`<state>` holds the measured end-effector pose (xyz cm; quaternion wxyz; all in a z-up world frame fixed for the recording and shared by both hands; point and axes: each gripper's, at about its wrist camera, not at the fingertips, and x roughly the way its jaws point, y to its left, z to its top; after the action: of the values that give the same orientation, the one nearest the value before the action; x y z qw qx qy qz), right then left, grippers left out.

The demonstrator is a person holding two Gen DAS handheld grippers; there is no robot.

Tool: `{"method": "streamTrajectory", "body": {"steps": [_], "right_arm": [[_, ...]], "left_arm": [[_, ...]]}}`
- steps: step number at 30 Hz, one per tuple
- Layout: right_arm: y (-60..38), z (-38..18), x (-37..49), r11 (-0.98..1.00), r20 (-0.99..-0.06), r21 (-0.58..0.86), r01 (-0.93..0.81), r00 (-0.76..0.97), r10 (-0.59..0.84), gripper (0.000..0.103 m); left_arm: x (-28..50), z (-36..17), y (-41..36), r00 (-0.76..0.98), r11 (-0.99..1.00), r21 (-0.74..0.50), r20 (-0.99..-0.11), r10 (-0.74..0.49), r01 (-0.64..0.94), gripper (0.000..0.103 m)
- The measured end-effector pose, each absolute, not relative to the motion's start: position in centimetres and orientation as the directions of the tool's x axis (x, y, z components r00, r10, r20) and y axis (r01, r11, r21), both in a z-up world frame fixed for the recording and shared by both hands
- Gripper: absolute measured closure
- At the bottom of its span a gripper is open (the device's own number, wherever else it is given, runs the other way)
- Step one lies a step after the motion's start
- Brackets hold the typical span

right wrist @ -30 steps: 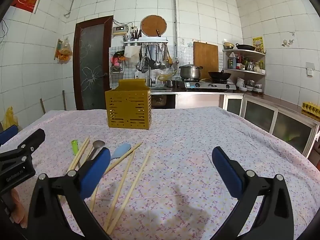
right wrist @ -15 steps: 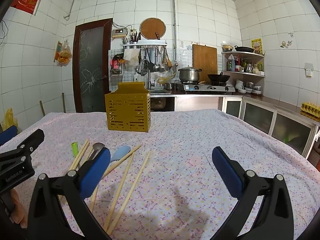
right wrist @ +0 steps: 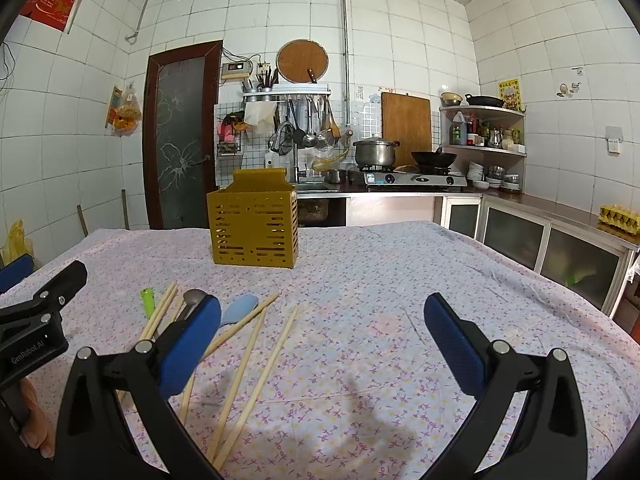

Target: Organize utensils

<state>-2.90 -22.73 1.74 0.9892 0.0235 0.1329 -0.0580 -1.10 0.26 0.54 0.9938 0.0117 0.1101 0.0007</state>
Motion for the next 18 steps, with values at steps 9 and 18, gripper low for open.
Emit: {"method": "streamTrajectory", "body": {"steps": [9, 18], "right_arm": [[-23.03, 1.87, -2.95, 0.991, -0.264, 0.029, 0.128, 0.957, -0.116, 0.004], [-23.00, 1.91, -2.97, 0.991, -0.264, 0.029, 0.132, 0.957, -0.120, 0.004]], "left_arm": [[-1.10, 0.60, 0.20, 0.976, 1.000, 0.024, -0.217, 0.006, -0.001, 0.005], [-1.20, 0.57, 0.20, 0.976, 1.000, 0.024, -0.217, 0.007, -0.002, 0.005]]}}
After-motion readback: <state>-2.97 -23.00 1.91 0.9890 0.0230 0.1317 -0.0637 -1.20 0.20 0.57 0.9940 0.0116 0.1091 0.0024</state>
